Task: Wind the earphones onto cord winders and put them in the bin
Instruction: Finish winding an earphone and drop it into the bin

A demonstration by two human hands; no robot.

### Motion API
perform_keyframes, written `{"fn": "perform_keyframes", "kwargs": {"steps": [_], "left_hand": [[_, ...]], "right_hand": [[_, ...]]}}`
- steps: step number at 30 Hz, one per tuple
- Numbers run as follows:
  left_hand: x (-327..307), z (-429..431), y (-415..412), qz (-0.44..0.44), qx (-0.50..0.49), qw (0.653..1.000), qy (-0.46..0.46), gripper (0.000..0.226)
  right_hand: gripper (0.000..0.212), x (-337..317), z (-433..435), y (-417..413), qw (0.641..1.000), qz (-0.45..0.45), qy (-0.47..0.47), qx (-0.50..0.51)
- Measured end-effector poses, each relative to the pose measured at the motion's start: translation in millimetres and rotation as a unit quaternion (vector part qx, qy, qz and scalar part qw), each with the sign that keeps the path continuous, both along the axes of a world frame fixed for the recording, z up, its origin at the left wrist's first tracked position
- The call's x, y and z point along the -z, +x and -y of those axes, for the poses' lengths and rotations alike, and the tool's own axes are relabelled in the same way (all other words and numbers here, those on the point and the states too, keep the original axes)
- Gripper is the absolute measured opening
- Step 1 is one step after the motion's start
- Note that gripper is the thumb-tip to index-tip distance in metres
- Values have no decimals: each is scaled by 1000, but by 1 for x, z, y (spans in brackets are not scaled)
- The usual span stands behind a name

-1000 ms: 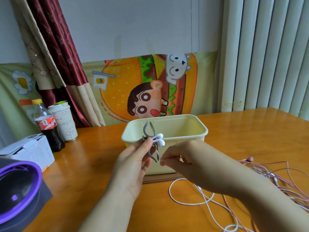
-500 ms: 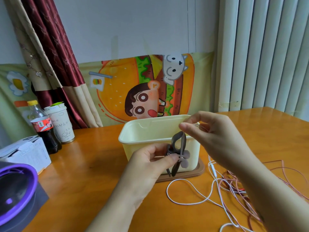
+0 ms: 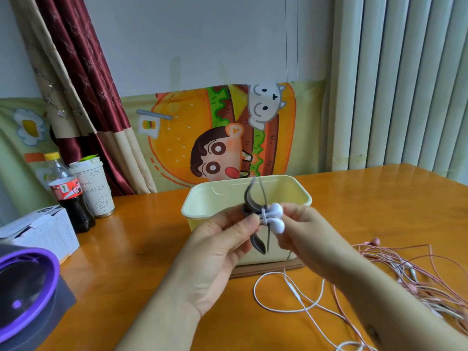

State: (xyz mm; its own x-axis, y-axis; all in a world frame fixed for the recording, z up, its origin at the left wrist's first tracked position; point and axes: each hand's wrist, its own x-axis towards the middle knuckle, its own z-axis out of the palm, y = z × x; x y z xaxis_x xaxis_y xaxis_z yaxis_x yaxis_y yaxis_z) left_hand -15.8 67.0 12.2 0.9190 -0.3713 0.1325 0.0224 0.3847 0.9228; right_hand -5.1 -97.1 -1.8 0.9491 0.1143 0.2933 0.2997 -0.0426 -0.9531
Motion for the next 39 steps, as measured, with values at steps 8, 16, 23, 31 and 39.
{"fn": "perform_keyframes", "kwargs": {"steps": [8, 16, 23, 31, 39], "left_hand": [[4, -6, 9, -102, -156, 981, -51, 40], [11, -6, 11, -143, -146, 977, -59, 26], [24, 4, 9, 23, -191, 972, 136, 17], [20, 6, 2, 95, -65, 975, 192, 33], [8, 2, -1, 91, 16, 988, 124, 31]], "right_hand": [[20, 6, -28, -10, 934, 145, -320, 57], [24, -14, -20, -20, 883, 184, -431, 27], [19, -37, -11, -34, 903, 187, -383, 55], [31, -45, 21, -23, 951, 163, -188, 181], [42, -28, 17, -9, 985, 72, -94, 124]]}}
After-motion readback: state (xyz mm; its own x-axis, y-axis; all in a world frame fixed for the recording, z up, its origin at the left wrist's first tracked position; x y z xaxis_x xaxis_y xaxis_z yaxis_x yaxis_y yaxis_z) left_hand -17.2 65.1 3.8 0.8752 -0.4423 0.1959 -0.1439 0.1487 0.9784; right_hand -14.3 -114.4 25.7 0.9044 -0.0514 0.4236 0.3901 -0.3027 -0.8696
